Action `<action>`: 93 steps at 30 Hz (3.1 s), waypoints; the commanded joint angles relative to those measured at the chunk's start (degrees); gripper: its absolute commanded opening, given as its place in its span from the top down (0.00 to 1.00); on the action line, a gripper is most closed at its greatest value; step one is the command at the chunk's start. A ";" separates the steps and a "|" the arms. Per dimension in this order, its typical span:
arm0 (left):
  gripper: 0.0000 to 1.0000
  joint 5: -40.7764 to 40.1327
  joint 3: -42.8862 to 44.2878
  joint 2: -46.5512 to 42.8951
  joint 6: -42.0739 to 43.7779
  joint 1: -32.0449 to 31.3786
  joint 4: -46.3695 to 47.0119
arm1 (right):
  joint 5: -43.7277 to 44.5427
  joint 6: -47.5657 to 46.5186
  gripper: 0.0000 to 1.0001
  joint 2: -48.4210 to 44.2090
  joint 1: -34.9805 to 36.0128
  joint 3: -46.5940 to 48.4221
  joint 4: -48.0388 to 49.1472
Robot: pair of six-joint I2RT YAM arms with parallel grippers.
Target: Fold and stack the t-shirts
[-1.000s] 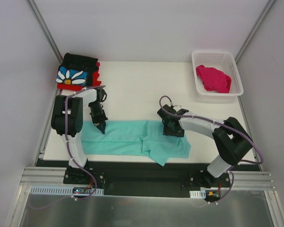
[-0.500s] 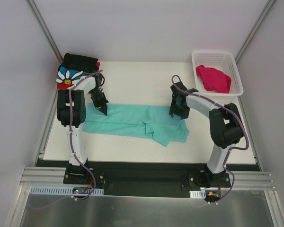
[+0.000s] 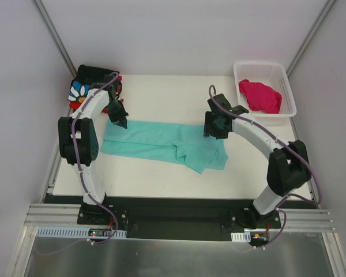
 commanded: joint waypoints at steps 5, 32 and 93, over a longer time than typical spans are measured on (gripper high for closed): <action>0.99 -3.77 -13.06 -16.49 0.27 -0.67 -0.74 | -0.50 5.50 0.46 -15.22 11.11 -10.06 -1.40; 1.00 -1.66 -18.51 -15.52 -0.26 -0.58 3.65 | 22.35 -0.64 0.53 1.20 33.18 -2.17 -6.58; 1.00 0.10 -17.37 -15.79 -0.44 -0.58 2.51 | 22.09 -9.17 0.70 19.14 34.59 6.36 -10.27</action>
